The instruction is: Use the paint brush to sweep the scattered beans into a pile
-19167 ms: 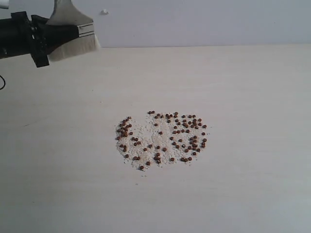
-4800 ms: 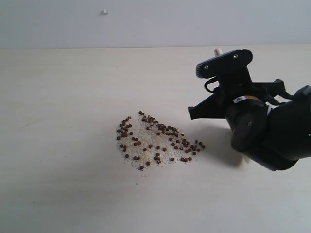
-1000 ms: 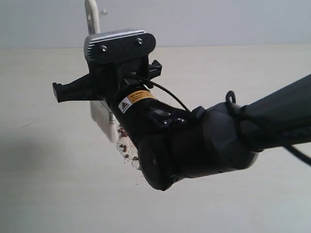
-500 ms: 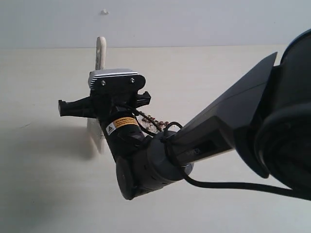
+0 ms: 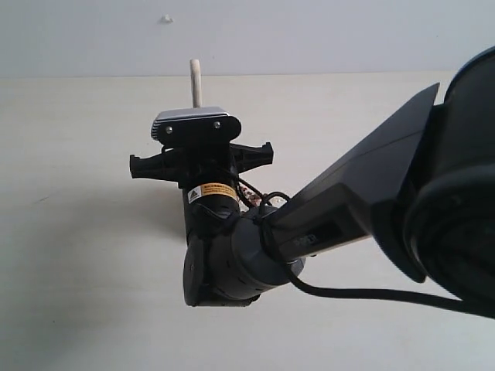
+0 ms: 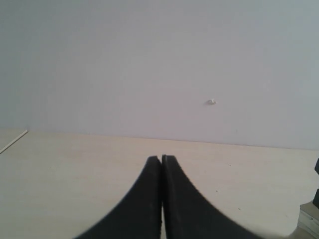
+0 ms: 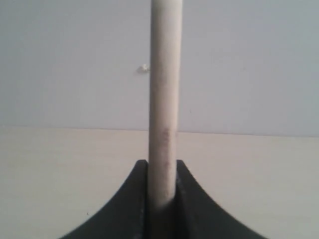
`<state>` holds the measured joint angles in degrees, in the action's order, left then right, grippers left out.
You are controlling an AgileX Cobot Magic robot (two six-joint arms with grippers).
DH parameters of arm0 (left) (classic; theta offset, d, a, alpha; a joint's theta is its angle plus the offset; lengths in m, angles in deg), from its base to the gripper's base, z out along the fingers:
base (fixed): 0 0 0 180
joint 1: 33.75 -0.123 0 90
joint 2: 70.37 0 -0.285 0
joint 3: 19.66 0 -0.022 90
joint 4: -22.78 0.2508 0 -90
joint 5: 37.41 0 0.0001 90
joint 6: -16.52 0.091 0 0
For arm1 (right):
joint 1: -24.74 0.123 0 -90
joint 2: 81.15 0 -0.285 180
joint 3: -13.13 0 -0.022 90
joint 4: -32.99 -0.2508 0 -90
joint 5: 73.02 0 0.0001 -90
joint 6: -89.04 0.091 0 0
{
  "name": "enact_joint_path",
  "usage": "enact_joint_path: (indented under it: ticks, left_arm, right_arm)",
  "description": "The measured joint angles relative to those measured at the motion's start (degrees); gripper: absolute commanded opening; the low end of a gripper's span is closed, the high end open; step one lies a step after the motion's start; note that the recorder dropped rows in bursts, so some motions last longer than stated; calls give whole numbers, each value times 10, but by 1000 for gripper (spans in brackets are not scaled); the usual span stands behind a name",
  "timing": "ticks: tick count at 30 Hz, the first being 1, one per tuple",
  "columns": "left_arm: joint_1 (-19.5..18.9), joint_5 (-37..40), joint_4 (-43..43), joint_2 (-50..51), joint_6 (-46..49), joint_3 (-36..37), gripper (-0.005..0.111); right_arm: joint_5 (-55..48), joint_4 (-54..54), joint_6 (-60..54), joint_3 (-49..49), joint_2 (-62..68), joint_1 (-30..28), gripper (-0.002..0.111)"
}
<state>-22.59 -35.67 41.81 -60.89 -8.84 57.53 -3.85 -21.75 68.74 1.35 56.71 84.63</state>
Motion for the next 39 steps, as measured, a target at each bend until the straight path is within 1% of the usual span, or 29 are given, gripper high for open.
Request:
enact_joint_path:
  ticks: [9,10,13,15,18,19,22,24,27,28,34,39]
  left_arm:
    - [0,0,0,0,0,0,0]
    - [0,0,0,0,0,0,0]
    - [0,0,0,0,0,0,0]
    - [0,0,0,0,0,0,0]
    - [0,0,0,0,0,0,0]
    - [0,0,0,0,0,0,0]
    - [0,0,0,0,0,0,0]
    - [0,0,0,0,0,0,0]
    - [0,0,0,0,0,0,0]
    - [0,0,0,0,0,0,0]
    - [0,0,0,0,0,0,0]
    - [0,0,0,0,0,0,0]
  right_arm:
    - [0,33,11,0,-37,0,0]
    - [0,36,26,0,-39,0,0]
    - [-24,40,167,0,-40,0,0]
    - [-43,41,233,0,-33,0,0]
    - [-17,33,244,0,-4,0,0]
    - [-11,28,240,0,8,0,0]
    - [-4,25,181,0,17,0,0]
    - [-3,22,111,0,17,0,0]
    - [7,-1,-31,0,17,0,0]
    - [9,-10,-51,0,17,0,0]
    - [12,-40,-118,7,15,0,0]
    - [5,-49,-131,19,0,0,0]
